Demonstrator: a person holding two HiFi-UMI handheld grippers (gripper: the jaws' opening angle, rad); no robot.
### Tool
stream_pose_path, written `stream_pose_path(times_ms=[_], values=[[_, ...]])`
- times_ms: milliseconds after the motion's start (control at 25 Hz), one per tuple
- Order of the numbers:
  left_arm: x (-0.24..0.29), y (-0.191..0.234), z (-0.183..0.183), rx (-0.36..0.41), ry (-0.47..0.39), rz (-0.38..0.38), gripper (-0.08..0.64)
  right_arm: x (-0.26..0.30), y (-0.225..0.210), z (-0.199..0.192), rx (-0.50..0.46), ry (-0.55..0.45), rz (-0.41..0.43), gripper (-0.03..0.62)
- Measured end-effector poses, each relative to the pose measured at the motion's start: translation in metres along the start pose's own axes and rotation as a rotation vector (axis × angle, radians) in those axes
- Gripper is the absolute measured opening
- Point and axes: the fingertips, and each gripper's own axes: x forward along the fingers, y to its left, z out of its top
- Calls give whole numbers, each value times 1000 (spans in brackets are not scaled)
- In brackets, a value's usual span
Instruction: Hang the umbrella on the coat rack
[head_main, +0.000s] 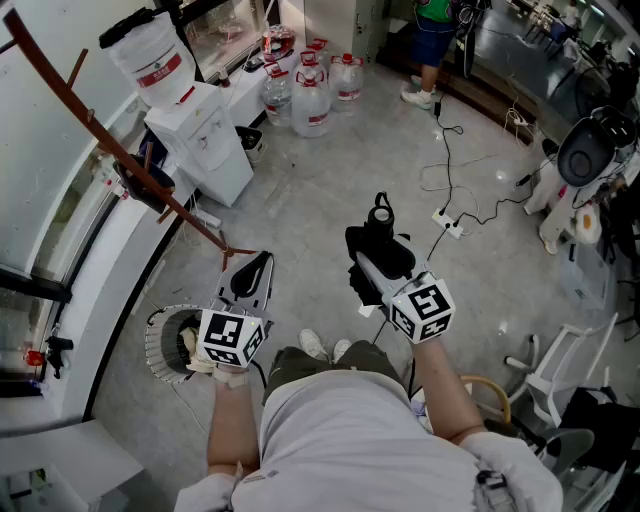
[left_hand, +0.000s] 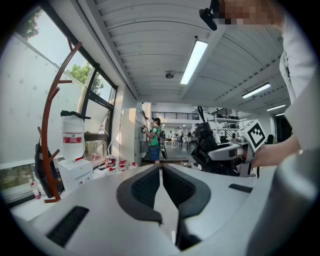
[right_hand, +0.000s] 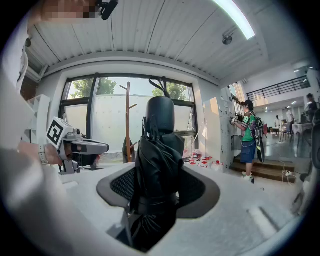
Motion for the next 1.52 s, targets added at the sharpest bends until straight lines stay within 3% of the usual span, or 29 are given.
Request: stream_pose_path(times_ms=[400,840,1160,1520], values=[[12,32,-2,-14,-5,-34,20,35,0,7,-11,25,11,222],[19,99,-15,-54,0,52,20,86,-28,12,26,40,-6,222],[78,151,-23,-68,41,91,20,162,-74,12,49,52,27,222],[174,228,-10,-84,77,215,20,292,-155,27,28,92,151,222]])
